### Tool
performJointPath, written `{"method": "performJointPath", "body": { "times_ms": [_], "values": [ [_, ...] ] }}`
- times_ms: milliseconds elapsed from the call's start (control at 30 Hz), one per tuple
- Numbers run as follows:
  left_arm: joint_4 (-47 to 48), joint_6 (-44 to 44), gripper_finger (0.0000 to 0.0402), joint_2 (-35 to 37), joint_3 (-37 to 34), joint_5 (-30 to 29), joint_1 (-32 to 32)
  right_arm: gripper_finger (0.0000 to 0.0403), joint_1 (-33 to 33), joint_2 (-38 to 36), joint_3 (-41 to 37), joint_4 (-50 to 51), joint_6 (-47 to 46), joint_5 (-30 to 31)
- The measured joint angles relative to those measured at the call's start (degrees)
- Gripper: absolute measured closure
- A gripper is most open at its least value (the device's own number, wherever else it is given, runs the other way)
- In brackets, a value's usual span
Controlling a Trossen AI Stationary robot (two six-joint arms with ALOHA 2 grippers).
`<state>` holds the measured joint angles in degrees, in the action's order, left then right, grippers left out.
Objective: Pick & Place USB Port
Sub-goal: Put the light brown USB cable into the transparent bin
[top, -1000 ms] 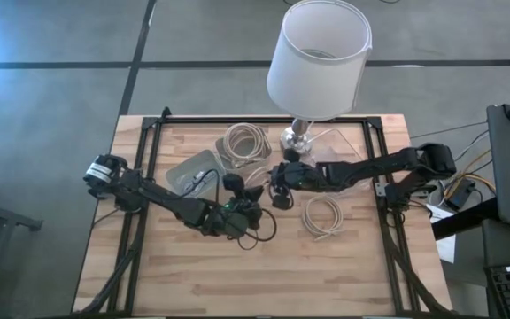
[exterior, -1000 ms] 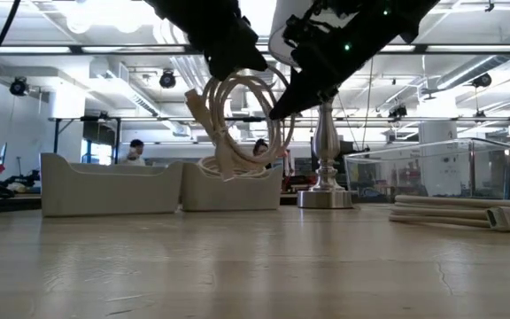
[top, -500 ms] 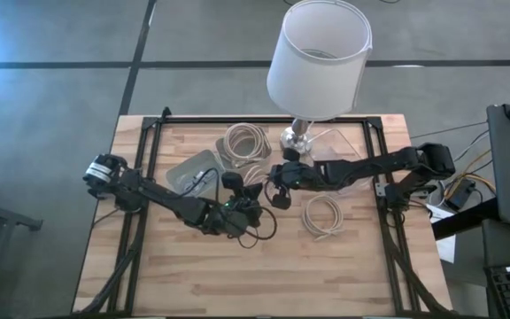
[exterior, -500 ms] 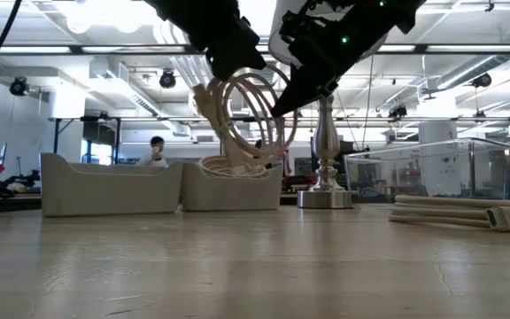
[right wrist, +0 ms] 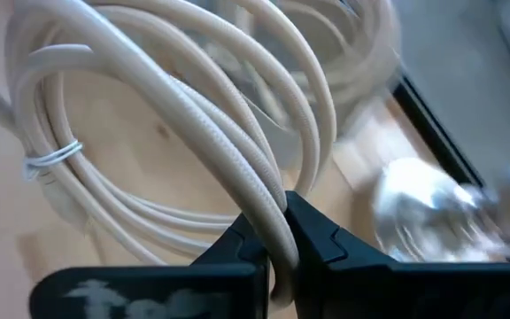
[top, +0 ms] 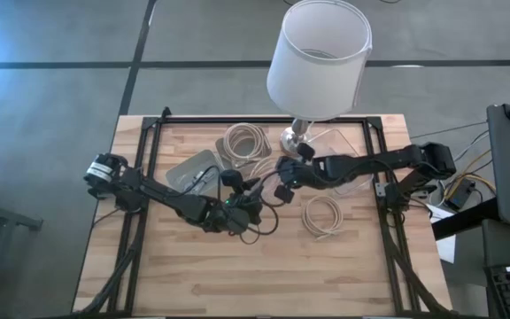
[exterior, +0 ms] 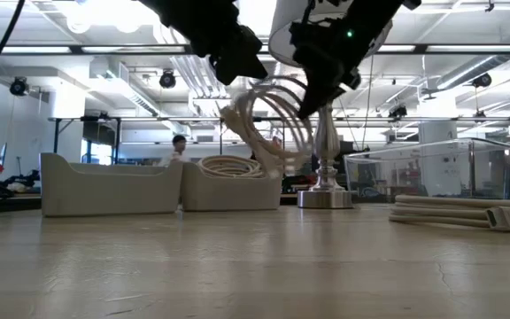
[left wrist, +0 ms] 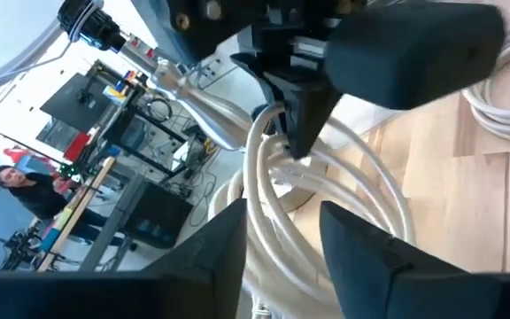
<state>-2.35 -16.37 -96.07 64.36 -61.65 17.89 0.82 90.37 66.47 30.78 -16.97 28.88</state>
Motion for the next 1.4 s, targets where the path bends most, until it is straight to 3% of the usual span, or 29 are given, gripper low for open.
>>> {"method": "performJointPath", "body": {
  "times_ms": [167,400,533,867,1100,1400],
  "values": [
    [0.00,0.03,0.0233,0.00,0.00,-0.17,0.00,0.0389,0.05,-0.01,0.60,6.65,-3.67,0.66],
    [0.92,0.17,0.0229,0.00,-0.56,-0.46,-0.04,0.0390,1.85,-2.99,2.57,15.91,-12.77,10.07],
    [1.11,0.95,0.0229,0.00,-1.80,-1.05,-0.04,0.0390,3.93,-6.41,2.40,25.19,-22.60,16.12],
    [1.10,2.11,0.0229,-0.02,-2.67,-1.27,-0.09,0.0390,6.17,-14.59,-2.94,50.18,-52.81,20.74],
    [0.85,2.59,0.0229,-0.02,-2.65,-1.27,-0.31,0.0390,6.04,-20.38,-9.44,50.41,-55.62,21.26],
    [0.85,2.92,0.0229,-0.02,-2.64,-1.25,-0.51,0.0390,6.05,-27.26,-13.14,50.17,-61.66,27.11]
  ]
}}
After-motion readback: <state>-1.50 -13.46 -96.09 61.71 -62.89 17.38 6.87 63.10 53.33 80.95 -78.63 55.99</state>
